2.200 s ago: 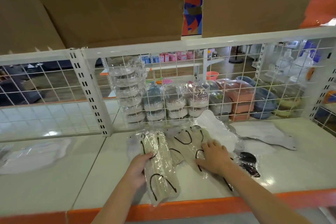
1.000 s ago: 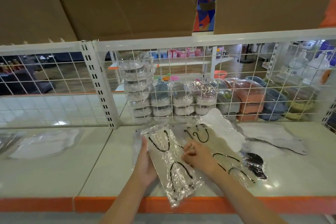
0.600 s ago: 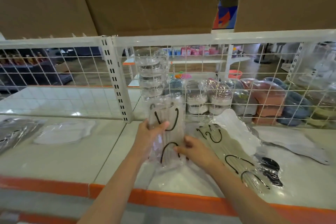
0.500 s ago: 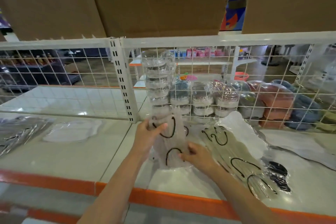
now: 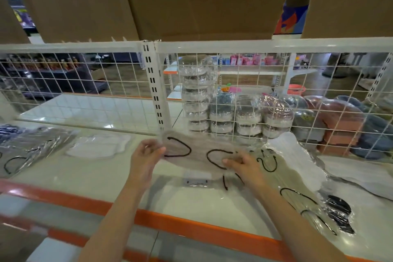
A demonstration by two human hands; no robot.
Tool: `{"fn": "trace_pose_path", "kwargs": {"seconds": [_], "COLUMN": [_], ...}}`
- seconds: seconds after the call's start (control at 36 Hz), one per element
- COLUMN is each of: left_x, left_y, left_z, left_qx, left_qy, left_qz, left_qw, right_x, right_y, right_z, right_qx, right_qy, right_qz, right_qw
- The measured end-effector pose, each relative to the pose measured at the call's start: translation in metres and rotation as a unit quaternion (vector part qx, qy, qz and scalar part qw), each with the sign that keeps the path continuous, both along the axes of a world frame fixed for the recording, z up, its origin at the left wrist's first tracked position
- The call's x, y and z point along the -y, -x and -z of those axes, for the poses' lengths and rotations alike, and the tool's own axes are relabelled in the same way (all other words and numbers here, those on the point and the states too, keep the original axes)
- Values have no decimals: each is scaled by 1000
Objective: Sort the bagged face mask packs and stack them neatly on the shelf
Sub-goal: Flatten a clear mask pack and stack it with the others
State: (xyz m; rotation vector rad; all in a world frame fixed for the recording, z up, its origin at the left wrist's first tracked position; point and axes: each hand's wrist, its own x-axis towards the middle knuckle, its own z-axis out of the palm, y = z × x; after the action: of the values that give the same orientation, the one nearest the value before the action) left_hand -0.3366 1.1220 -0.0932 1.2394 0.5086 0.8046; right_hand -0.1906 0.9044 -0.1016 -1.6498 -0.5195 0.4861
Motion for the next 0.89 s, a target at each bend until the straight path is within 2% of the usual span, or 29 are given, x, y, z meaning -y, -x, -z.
{"fn": "trace_pose_path", "kwargs": {"seconds": [0.08, 0.14, 0.22, 0.31, 0.36, 0.42, 0.44, 0.5, 0.61, 0.69, 0.83, 0.89], "left_x": [-6, -1, 7, 1, 0, -6, -9, -24, -62, -89, -154, -186], "left_y": [8, 7, 0, -3, -5, -10, -9, -3, 25, 51, 99, 119], "left_z": [26, 43, 57, 64, 60, 61, 58, 55, 43, 30, 13, 11], "left_qx": [-135, -207, -243, -279, -288, -257, -250, -269, -309, -324, -373, -406], "left_qy": [-104, -142, -169, -190, -200, -197, -166, -168, -215, -263, -297, -299], "left_qz": [32, 77, 48, 98, 96, 63, 58, 48, -4, -19, -50, -65], "left_qw": [985, 965, 954, 936, 932, 944, 952, 947, 926, 909, 878, 861], "right_x": [7, 8, 5, -2, -8, -16, -20, -32, -71, -110, -192, -227], "right_y": [-4, -4, -2, -1, -2, -3, -3, -1, 7, 22, 58, 74], "right_z": [14, 22, 28, 33, 33, 32, 30, 25, 14, 2, -10, -6], "right_qx": [46, 32, 29, 31, 23, 21, 25, 47, 28, 29, 110, 101], "right_qy": [81, 81, 82, 108, 116, 116, 123, 134, 168, 160, 216, 228], "right_qz": [-30, -23, -4, 1, 3, 3, -5, -35, -95, -152, -250, -267], "right_qw": [995, 996, 996, 994, 993, 993, 992, 989, 981, 975, 938, 931]}}
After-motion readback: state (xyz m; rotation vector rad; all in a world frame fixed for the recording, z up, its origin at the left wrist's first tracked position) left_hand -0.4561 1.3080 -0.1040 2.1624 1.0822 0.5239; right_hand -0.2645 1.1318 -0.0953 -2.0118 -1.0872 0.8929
